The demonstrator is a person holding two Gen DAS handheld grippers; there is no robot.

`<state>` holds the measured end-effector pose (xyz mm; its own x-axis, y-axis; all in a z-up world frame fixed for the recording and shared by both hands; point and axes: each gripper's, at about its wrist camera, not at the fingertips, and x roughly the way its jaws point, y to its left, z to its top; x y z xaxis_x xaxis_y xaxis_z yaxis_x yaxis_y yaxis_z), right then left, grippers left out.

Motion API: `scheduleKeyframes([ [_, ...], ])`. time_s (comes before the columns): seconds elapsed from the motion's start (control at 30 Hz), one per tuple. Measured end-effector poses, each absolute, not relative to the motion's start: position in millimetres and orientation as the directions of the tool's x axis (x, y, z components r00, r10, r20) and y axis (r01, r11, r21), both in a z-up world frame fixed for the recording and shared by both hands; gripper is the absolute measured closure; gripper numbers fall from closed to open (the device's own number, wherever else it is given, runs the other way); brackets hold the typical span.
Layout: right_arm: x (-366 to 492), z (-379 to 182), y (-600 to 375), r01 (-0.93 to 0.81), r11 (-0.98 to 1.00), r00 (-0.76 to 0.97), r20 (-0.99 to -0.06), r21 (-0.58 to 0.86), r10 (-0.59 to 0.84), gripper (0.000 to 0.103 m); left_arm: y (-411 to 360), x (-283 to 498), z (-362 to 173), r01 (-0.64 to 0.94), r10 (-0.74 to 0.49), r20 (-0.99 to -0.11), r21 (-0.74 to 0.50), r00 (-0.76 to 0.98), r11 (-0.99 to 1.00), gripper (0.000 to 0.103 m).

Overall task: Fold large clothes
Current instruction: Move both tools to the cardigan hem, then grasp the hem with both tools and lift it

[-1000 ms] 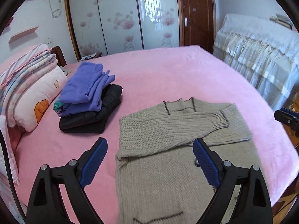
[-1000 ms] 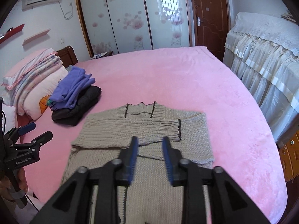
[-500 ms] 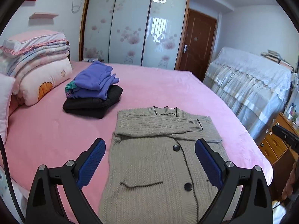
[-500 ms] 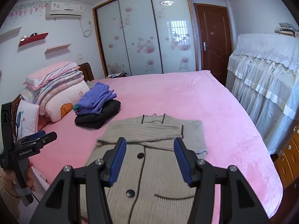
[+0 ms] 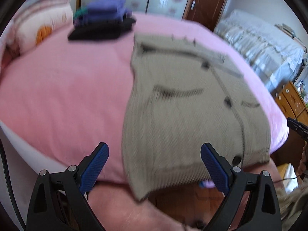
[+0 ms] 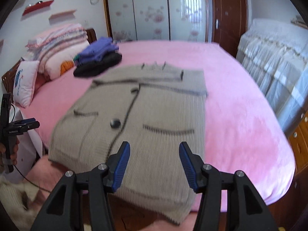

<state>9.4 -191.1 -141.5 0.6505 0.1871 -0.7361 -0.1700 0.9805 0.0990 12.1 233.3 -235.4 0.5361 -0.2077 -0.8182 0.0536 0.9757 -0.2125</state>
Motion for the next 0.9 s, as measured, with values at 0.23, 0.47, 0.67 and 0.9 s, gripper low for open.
scheduleKeyframes([
  [0.23, 5.8, -209.3, -222.8, -0.128, 0.977, 0.481, -0.851, 0.168, 0.209, 0.050, 263.8, 16.8, -295.6, -0.019, -0.311, -0.864, -0.346, 0.395, 0.938, 0.019],
  [0.47, -2.7, -255.0, -245.6, -0.053, 0.971, 0.364, -0.901, 0.233, 0.236, 0.050, 265.7, 15.5, -339.1, -0.018, -0.381, -0.878, -0.403, 0.290, 0.915, 0.029],
  [0.67, -3.7, -276.3, -263.5, 0.001, 0.959, 0.317, -0.910, 0.282, 0.267, 0.050, 261.8, 16.4, -358.2, -0.002, -0.419, -0.874, -0.433, 0.247, 0.901, 0.030],
  [0.9, 0.3, -300.0, -278.5, 0.051, 0.930, 0.268, -0.902, 0.365, 0.339, 0.054, 267.2, 20.1, -379.5, -0.038, -0.493, -0.843, -0.511, 0.216, 0.858, 0.036],
])
